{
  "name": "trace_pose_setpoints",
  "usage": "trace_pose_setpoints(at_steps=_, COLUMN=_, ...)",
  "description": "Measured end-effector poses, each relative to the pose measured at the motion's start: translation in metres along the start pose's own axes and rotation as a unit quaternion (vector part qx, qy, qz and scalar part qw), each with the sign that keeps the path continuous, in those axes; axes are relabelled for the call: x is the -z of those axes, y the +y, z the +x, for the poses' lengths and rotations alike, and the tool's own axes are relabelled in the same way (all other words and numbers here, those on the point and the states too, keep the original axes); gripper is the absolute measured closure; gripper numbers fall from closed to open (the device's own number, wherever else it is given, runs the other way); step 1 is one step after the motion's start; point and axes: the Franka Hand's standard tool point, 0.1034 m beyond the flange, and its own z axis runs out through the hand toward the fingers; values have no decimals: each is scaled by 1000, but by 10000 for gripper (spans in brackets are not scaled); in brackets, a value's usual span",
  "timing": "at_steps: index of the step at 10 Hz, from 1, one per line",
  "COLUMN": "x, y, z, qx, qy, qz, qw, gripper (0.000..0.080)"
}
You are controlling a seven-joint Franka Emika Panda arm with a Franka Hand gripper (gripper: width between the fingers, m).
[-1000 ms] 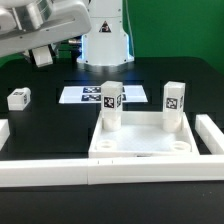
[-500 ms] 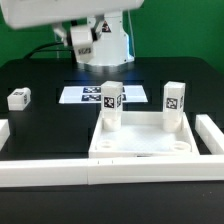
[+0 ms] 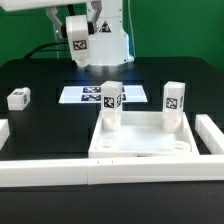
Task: Assemble square table
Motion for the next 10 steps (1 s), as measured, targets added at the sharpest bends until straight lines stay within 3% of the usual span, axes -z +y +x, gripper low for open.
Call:
trace_pose_setpoints(at_steps=1, x=-1, y=-1, z=1, qx=-1, qy=23, qz=-6, qw=1000, gripper=509)
trace_pose_setpoints(at_steps=2, x=-3, y=-18, z=12, qx=-31, qy=65, qz=-7, qw=997, gripper=509)
trace_pose_setpoints(at_steps=4, x=-11, y=-70, z=38, qx=-63, qy=122, qz=-4, qw=990, gripper=509)
trace_pose_setpoints(at_steps=6, x=-21, y=-105, z=59, qx=-114, qy=187, qz=-6, qw=976, gripper=509)
trace_pose_setpoints(at_steps=7, x=-21, y=-103, z=57, qx=-101, qy=212, qz=-9, qw=972, gripper=509)
trace_pose_setpoints(at_steps=10, x=-24, y=-102, z=55, qx=-102, qy=209, qz=-10, qw=972, gripper=509)
